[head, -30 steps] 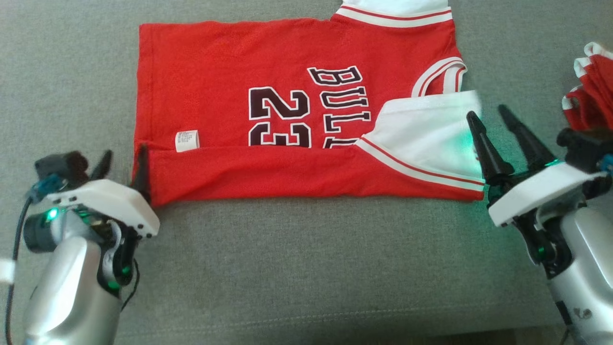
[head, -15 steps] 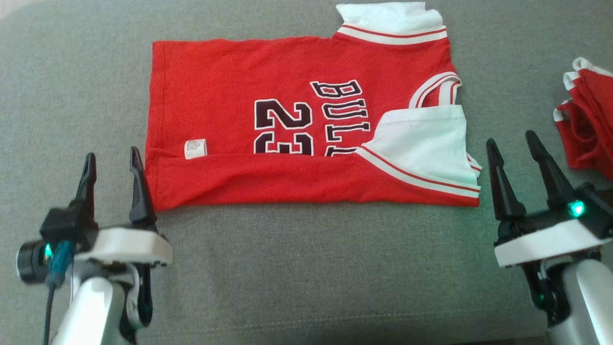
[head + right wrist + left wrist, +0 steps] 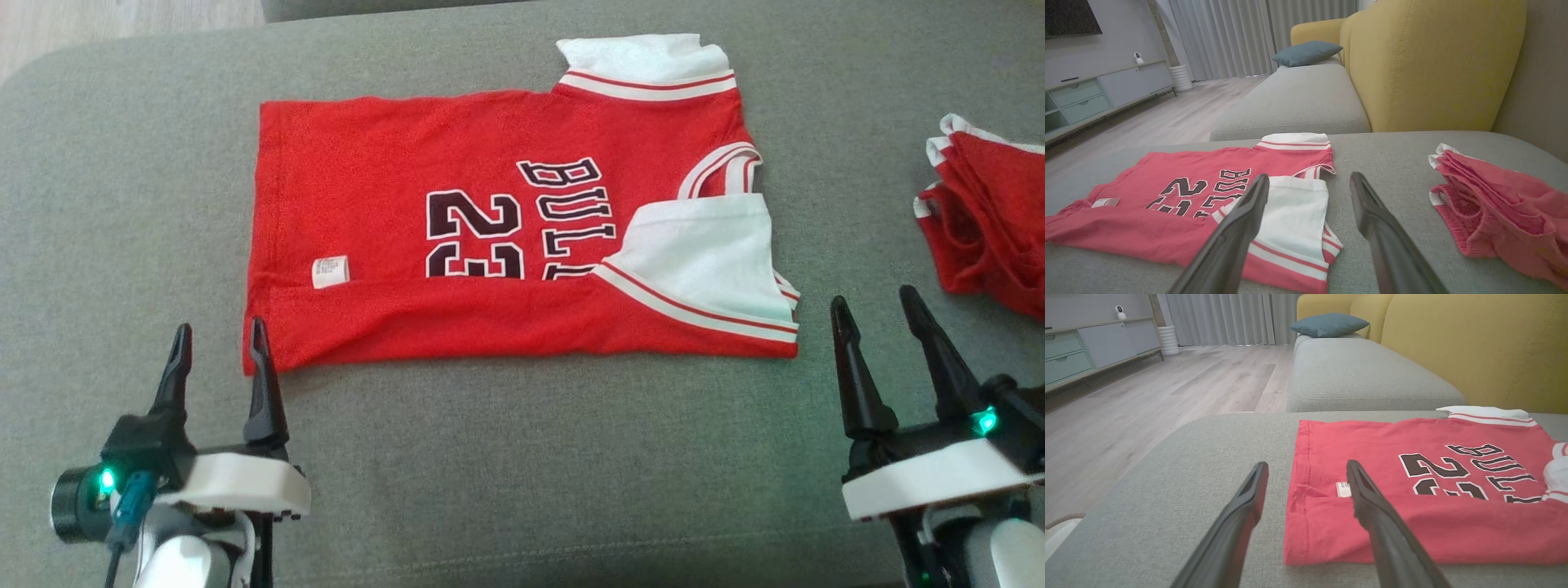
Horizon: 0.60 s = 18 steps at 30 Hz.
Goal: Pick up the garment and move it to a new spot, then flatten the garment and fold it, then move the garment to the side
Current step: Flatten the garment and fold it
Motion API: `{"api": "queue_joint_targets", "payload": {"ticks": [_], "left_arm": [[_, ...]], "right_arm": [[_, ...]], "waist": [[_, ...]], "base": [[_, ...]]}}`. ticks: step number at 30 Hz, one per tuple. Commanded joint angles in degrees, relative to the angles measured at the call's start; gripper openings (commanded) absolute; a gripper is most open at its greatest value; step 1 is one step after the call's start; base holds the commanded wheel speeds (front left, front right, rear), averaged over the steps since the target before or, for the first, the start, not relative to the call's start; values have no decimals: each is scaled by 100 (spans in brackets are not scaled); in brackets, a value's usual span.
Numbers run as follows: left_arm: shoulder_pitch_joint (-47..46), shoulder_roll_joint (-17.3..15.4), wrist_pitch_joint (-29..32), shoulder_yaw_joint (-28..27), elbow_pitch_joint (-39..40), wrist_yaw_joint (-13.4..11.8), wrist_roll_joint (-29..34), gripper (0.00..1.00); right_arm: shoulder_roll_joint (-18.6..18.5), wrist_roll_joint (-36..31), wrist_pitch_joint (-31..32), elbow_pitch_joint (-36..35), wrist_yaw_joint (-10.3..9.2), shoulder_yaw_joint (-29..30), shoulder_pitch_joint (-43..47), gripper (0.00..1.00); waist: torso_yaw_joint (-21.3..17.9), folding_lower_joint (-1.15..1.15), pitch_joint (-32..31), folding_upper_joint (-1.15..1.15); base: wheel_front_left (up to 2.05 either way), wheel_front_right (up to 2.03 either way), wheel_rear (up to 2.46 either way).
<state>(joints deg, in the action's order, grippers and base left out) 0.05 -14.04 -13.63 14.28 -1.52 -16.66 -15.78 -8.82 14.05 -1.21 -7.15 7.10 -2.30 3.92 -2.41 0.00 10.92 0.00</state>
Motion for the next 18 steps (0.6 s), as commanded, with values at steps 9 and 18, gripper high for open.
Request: {"api": "queue_joint_targets", "payload": {"ticks": [9,18], "left_arm": [[-139,-149,9,-140,92,4,-6,100],[-400,-198,343,33,-157,289,-161,100]], "right_arm": [[22,-31,74,-295,39,-38,-21,100],[14,-17,243,-134,39,0,-82,100]], "waist": [[-21,0,4,0],[20,0,180,0]], "base": [[0,0,0],[0,0,0]]}}
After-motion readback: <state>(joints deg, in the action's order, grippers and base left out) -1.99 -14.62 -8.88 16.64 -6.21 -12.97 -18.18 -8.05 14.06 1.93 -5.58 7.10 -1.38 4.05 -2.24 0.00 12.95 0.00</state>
